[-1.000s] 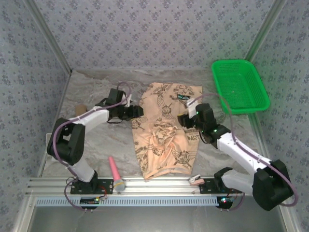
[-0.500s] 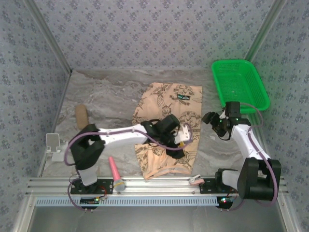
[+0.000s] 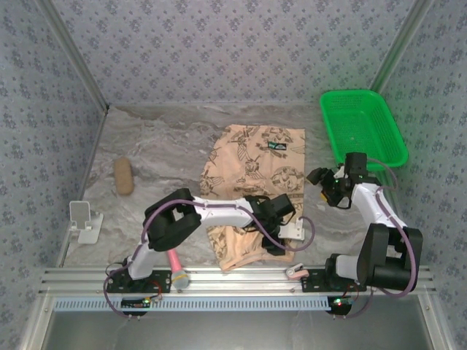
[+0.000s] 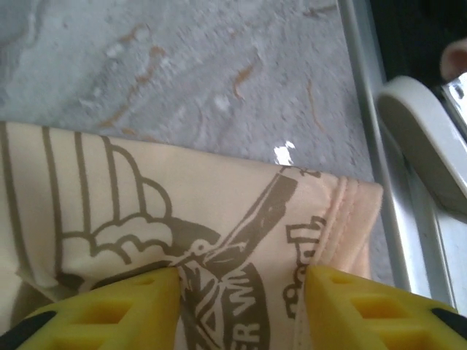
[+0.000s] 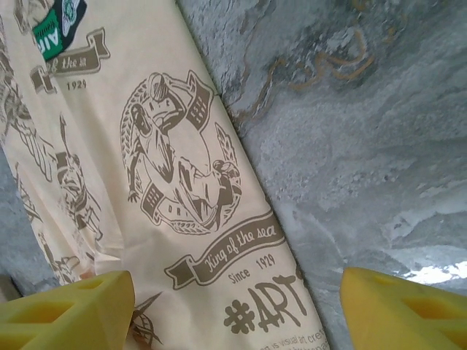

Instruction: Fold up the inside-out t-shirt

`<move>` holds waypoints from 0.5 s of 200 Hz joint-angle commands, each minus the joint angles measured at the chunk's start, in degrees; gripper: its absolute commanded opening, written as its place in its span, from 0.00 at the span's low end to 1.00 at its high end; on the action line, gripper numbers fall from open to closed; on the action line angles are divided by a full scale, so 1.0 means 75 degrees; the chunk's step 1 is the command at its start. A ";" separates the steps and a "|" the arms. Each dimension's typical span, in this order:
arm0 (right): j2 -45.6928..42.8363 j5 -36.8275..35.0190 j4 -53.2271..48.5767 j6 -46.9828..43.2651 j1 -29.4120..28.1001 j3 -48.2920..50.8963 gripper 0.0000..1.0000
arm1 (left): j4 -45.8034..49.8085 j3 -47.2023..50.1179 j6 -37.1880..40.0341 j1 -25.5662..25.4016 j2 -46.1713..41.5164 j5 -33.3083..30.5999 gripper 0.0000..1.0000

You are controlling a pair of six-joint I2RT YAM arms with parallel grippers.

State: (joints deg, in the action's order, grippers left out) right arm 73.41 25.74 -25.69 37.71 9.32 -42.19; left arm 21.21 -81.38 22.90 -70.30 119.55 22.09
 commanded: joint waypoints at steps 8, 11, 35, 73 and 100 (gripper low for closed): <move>0.0085 0.0251 0.0237 0.0122 0.0352 0.0086 0.72 | -0.0779 -0.0189 -0.0209 -0.0009 0.0174 -0.0121 0.10; 0.0091 0.0259 0.0256 0.0127 0.0380 0.0083 0.71 | -0.0904 -0.0188 -0.0257 0.0004 0.0168 -0.0121 0.05; 0.0136 0.0268 0.0303 0.0182 0.0428 0.0030 0.65 | -0.1825 -0.0023 -0.1074 0.0513 -0.0020 -0.0174 0.00; 0.0230 0.0218 0.0015 -0.0164 0.0354 -0.0234 0.61 | -0.3851 0.1439 -0.2828 0.2266 -0.0916 0.0571 0.00; 0.0426 0.0348 -0.0199 -0.0563 0.0184 -0.0406 0.61 | -0.4709 0.2117 -0.3649 0.3241 -0.1247 0.0988 0.00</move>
State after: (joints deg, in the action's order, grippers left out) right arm 75.11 26.76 -24.34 37.17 11.88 -42.70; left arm -4.69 -68.51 3.84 -50.11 113.93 24.69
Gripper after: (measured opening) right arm 0.607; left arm 0.048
